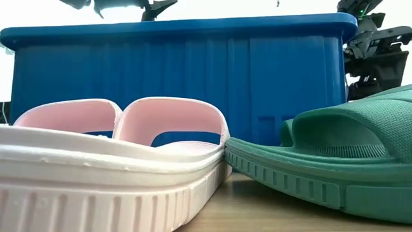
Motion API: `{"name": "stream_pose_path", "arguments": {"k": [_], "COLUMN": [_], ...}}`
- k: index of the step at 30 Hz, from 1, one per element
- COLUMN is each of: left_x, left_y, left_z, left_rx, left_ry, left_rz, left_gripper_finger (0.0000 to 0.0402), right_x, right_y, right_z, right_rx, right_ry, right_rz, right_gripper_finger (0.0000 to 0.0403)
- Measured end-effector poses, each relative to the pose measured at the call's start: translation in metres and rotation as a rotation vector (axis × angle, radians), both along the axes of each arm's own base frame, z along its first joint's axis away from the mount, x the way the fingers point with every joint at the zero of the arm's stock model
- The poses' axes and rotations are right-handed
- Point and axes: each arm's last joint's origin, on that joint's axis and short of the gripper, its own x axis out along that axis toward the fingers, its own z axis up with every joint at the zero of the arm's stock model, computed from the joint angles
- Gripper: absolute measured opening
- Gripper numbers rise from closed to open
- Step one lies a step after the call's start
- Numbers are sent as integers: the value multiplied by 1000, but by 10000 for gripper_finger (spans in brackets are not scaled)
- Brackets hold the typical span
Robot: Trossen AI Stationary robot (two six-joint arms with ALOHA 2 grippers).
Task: Pick and place slides into bin
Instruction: Put the black slide into the blue bin
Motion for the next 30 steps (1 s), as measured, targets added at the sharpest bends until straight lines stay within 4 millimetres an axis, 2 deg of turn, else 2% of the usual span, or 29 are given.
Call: {"name": "stream_pose_path", "arguments": {"k": [12, 18, 30], "left_x": [0, 0, 0], "left_y": [0, 0, 0], "left_z": [0, 0, 0], "left_rx": [23, 24, 26], "left_ry": [3, 3, 3], "left_rz": [6, 7, 7], "left_gripper_finger": [217, 217, 217], "right_x": [10, 13, 15], "right_y": [20, 19, 24], "right_z": [-7, -12, -21], "right_rx": [7, -79, -53], "right_ry": [43, 70, 53], "right_rz": [130, 120, 120], "right_gripper_finger": [247, 247, 247]}}
